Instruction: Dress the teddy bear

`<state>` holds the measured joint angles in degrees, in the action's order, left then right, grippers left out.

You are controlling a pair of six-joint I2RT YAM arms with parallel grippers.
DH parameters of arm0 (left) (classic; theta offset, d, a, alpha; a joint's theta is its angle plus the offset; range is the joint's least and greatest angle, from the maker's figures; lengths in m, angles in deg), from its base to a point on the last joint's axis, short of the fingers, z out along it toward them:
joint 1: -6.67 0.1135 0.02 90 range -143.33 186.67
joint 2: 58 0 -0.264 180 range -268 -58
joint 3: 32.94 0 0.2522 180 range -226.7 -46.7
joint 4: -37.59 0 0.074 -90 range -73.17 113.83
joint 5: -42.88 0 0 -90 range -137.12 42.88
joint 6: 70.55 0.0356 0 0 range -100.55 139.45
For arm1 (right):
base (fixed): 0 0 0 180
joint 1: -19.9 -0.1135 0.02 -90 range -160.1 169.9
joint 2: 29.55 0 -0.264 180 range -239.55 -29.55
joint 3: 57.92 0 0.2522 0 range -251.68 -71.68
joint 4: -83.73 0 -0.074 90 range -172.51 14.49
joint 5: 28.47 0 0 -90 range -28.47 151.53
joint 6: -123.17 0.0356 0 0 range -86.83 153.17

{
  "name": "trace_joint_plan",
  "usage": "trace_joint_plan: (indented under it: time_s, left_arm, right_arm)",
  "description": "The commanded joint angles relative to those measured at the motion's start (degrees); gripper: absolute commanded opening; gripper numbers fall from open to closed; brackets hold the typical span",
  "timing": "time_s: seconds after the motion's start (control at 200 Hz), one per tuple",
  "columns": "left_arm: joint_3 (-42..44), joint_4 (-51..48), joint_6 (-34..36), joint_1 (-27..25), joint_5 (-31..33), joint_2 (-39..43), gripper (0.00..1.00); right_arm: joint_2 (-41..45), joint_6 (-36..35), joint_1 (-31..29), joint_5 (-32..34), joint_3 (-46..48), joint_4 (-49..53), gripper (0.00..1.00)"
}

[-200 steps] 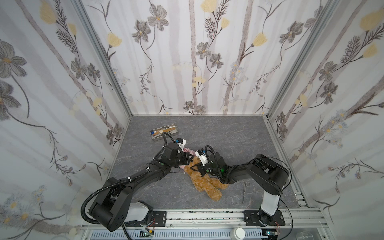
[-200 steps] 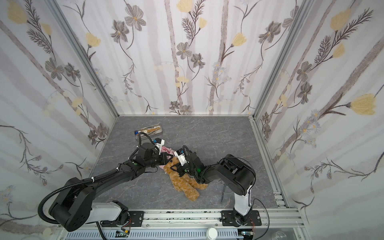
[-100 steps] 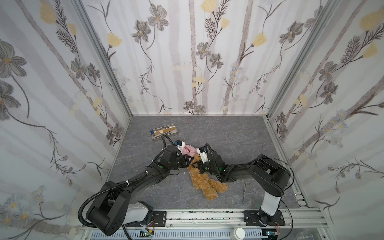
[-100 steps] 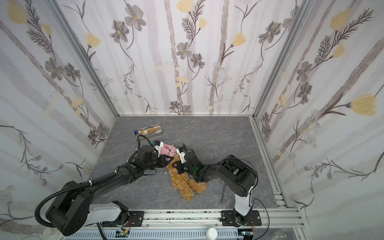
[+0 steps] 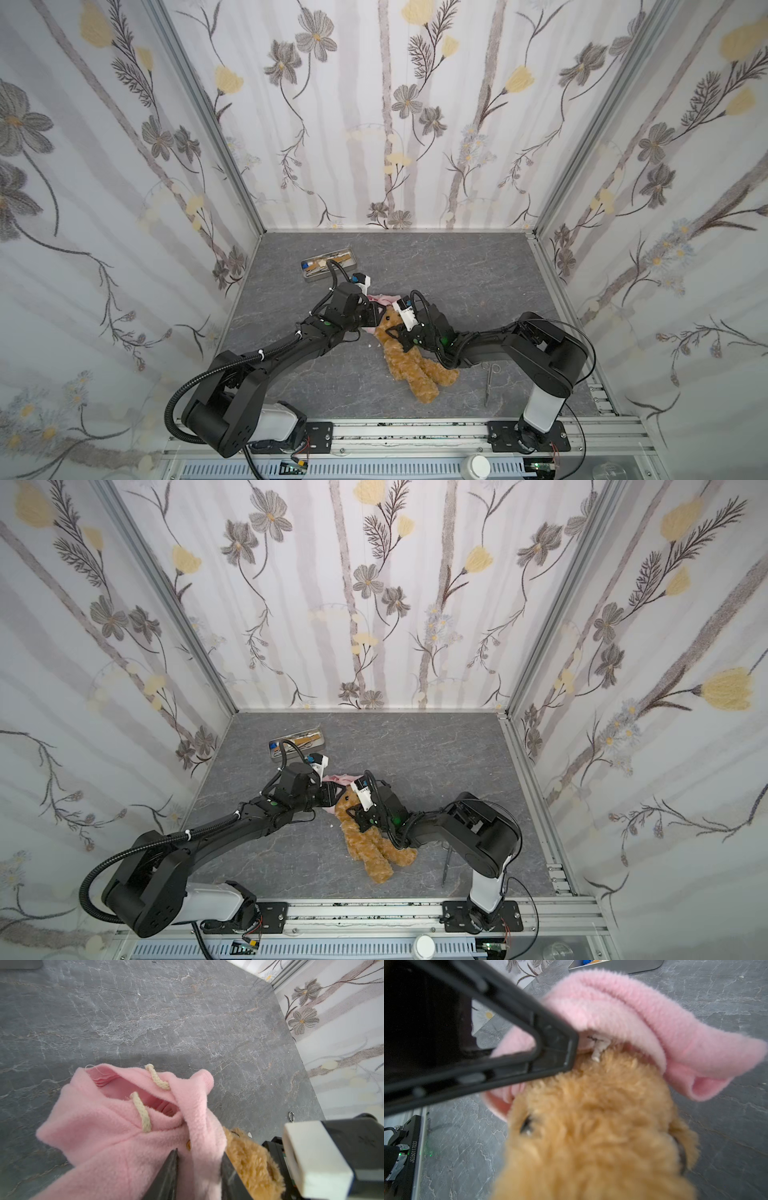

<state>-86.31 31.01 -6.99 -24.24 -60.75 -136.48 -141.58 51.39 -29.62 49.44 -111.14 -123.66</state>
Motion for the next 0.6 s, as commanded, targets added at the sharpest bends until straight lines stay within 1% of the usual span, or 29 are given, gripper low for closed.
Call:
trace_joint_plan:
  time_s: [0.0,0.115,0.185,0.35,0.5,0.525,0.595]
  left_arm:
    - [-1.52,-1.05,1.39,0.12,0.97,-0.77,0.36]
    - [-2.75,-1.39,1.84,0.07,1.5,-1.9,0.37]
    - [-3.59,-1.64,2.16,0.11,1.7,-2.6,0.34]
    - [-5.29,-1.73,2.54,0.07,1.04,-3.6,0.18]
    - [-6.01,-1.71,2.22,0.07,-0.07,-4.13,0.01]
    - [-6.12,-1.64,2.12,0.13,-0.12,-4.1,0.0]
    - [-6.23,-1.64,1.85,0.09,-0.5,-4.25,0.0]
  right_arm:
    - [0.66,-4.81,-0.14,-0.31,-0.2,1.7,0.03]
    - [1.38,-6.85,-0.14,-0.91,-0.53,3.29,0.03]
    - [2.01,-8.74,-0.24,-1.26,-0.99,5.09,0.03]
    - [4.56,-14.61,-0.34,-3.6,-1.34,9.49,0.05]
    - [6.66,-18.99,-0.9,-5.22,-2.51,13.72,0.06]
    - [6.94,-19.68,-1.01,-5.3,-2.88,14.67,0.06]
    - [7.54,-21.32,-1.6,-5.44,-3.25,16.37,0.07]
